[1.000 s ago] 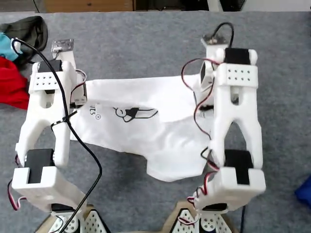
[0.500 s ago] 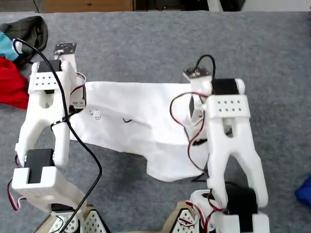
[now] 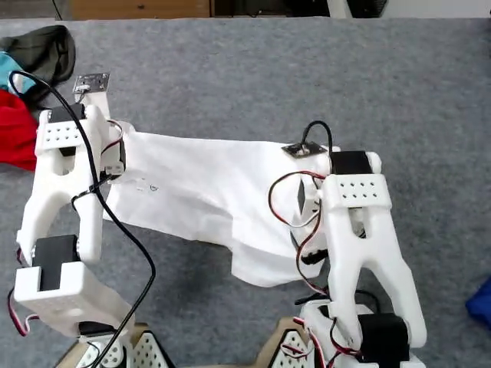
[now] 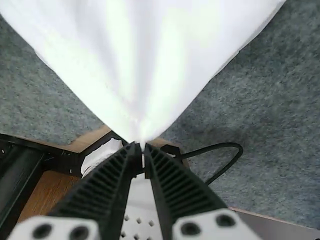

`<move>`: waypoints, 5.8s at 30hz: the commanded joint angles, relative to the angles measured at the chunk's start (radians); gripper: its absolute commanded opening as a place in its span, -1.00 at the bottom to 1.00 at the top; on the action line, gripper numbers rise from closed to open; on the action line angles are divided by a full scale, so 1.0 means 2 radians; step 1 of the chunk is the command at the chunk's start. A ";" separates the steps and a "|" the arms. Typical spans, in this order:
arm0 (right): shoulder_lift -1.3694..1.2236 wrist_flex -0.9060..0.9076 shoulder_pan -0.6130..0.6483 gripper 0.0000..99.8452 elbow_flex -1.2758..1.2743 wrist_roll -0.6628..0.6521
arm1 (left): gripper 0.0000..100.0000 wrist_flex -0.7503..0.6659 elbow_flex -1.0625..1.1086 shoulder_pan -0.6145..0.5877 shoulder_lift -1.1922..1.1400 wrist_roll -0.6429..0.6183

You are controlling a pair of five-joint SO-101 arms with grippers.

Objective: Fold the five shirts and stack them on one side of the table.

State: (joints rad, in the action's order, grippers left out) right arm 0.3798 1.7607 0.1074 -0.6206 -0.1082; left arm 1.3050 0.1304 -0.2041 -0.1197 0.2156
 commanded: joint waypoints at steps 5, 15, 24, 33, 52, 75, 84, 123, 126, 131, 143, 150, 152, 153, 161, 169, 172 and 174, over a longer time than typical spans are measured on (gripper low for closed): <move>0.016 -0.004 0.012 -0.99 -0.002 -0.005 | -0.96 -0.003 0.004 0.000 0.006 0.005; 0.016 -0.019 0.069 -0.99 -0.013 0.000 | -0.96 -0.025 0.052 0.000 0.005 0.035; -0.005 -0.104 0.114 -0.99 -0.062 0.001 | -0.96 -0.037 0.068 0.011 0.005 0.035; -0.124 -0.087 0.116 -0.99 -0.031 -0.002 | -0.96 -0.048 0.066 0.014 0.005 0.036; -0.135 -0.048 0.117 -0.99 -0.007 -0.005 | -0.96 -0.027 0.066 0.012 0.006 0.036; -0.050 -0.070 -0.059 -0.99 0.577 0.054 | -0.96 0.000 -0.430 0.007 0.010 -0.077; -0.049 -0.153 -0.126 -0.99 0.656 0.097 | -0.96 0.066 -0.599 0.020 0.010 -0.074; -0.174 -0.171 0.082 -0.98 0.574 0.150 | -0.96 0.144 -0.654 0.015 0.005 -0.073; -0.234 -0.166 0.130 -0.98 0.576 0.179 | -0.96 0.142 -0.639 0.005 0.005 -0.073; -0.321 -0.131 0.185 -0.98 0.616 0.242 | -0.96 0.144 -0.636 0.002 0.005 -0.073; -0.407 0.010 0.310 -0.60 0.701 0.308 | -0.96 0.143 -0.636 0.002 0.005 -0.073; -0.438 0.007 0.353 -0.67 0.672 0.308 | -0.96 0.145 -0.636 0.002 0.005 -0.074; -0.462 0.005 0.357 -0.67 0.677 0.308 | -0.96 0.146 -0.635 0.002 0.005 -0.074; -0.474 -0.002 0.357 -0.67 0.679 0.308 | -0.96 0.146 -0.635 0.002 0.005 -0.074; -0.560 -0.033 0.353 -0.67 0.759 0.288 | -0.96 0.146 -0.635 0.002 0.005 -0.074; -0.666 -0.035 0.326 -0.67 0.902 0.261 | -0.96 0.146 -0.635 0.004 0.005 -0.074; -0.708 -0.033 0.311 -0.68 0.959 0.261 | -0.96 0.146 -0.635 0.004 0.005 -0.074; -0.735 -0.029 0.305 -0.68 0.989 0.261 | -0.96 0.146 -0.635 0.005 0.005 -0.074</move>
State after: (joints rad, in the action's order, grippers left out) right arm -1.0518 1.7054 0.7457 1.2344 0.4273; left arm 1.5904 -1.1416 -0.1887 -0.1197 0.0683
